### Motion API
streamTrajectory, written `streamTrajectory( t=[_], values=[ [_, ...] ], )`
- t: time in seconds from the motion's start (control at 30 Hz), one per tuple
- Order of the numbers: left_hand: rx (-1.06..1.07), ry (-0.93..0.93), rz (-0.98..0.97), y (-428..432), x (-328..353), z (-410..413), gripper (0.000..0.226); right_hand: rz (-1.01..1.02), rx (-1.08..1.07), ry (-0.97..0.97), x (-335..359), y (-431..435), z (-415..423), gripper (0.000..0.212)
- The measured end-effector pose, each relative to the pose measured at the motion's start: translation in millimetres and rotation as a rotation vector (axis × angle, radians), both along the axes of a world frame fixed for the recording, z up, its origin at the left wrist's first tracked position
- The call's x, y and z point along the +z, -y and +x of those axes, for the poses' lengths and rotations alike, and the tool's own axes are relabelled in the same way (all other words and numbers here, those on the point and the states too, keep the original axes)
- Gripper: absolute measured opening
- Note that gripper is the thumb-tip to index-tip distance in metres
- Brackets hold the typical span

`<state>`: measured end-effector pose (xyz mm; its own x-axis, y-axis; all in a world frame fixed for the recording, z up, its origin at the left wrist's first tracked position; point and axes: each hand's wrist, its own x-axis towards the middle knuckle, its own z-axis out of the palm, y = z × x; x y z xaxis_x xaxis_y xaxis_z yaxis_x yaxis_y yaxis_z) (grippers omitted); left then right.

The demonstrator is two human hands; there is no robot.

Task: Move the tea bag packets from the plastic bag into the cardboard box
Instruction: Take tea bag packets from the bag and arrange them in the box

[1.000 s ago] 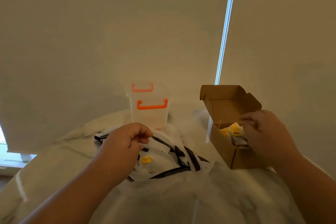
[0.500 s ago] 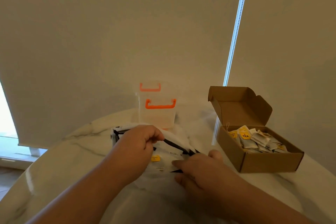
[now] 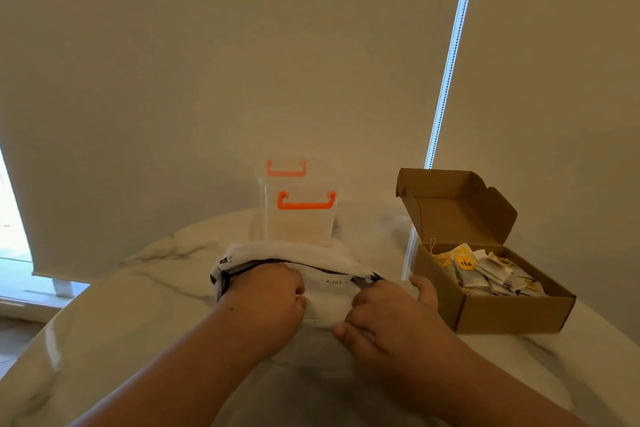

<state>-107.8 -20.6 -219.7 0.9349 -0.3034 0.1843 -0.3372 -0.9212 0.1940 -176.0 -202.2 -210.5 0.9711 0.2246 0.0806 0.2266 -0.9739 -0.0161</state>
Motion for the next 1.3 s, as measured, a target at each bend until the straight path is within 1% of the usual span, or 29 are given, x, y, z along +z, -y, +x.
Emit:
streamTrajectory(
  t=[0.1,0.27,0.37,0.47,0.57,0.63,0.8,0.97,1.03,1.13,1.23,1.3],
  values=[
    [0.017,0.003,0.056,3.0,-5.4,4.7,0.029,0.043,-0.006,0.040,-2.7,1.8,-0.3,0.055],
    [0.029,-0.115,0.102,4.7,-13.1,12.9,0.030,0.043,-0.009,0.029,-3.2,1.3,-1.0,0.054],
    [0.016,-0.092,0.084,4.8,-15.4,16.6,0.028,0.043,-0.010,0.017,-2.3,0.8,-1.2,0.054],
    [0.006,-0.129,0.086,4.8,-15.2,17.6,0.022,0.048,-0.008,0.011,-2.4,1.2,-1.5,0.054],
    [-0.022,-0.002,0.054,3.4,-19.6,16.1,0.023,0.042,-0.010,0.007,-2.6,1.5,-1.7,0.054],
    [-0.018,0.029,0.026,2.8,-20.4,14.7,0.024,0.046,-0.007,0.011,-2.1,1.4,-2.2,0.053],
    [0.048,-0.083,0.044,5.6,-15.9,18.8,0.026,0.066,-0.004,0.029,-3.9,2.5,-2.5,0.053],
    [0.001,-0.087,0.074,7.6,-15.9,7.1,0.044,0.080,-0.011,0.029,-3.3,5.0,-2.5,0.055],
    [0.005,-0.085,0.094,7.1,-13.7,5.6,0.040,0.076,-0.008,0.027,-3.7,5.0,-2.5,0.055],
    [0.008,-0.070,0.025,4.6,-13.6,7.1,0.031,0.074,-0.010,0.024,-5.0,5.2,-2.9,0.053],
    [0.015,-0.067,-0.082,2.9,-13.9,7.2,0.032,0.074,-0.013,0.006,-3.7,5.9,-2.8,0.052],
    [0.024,-0.069,-0.138,1.8,-12.1,7.5,0.029,0.068,-0.004,-0.002,-3.2,6.4,-1.9,0.051]
  ],
)
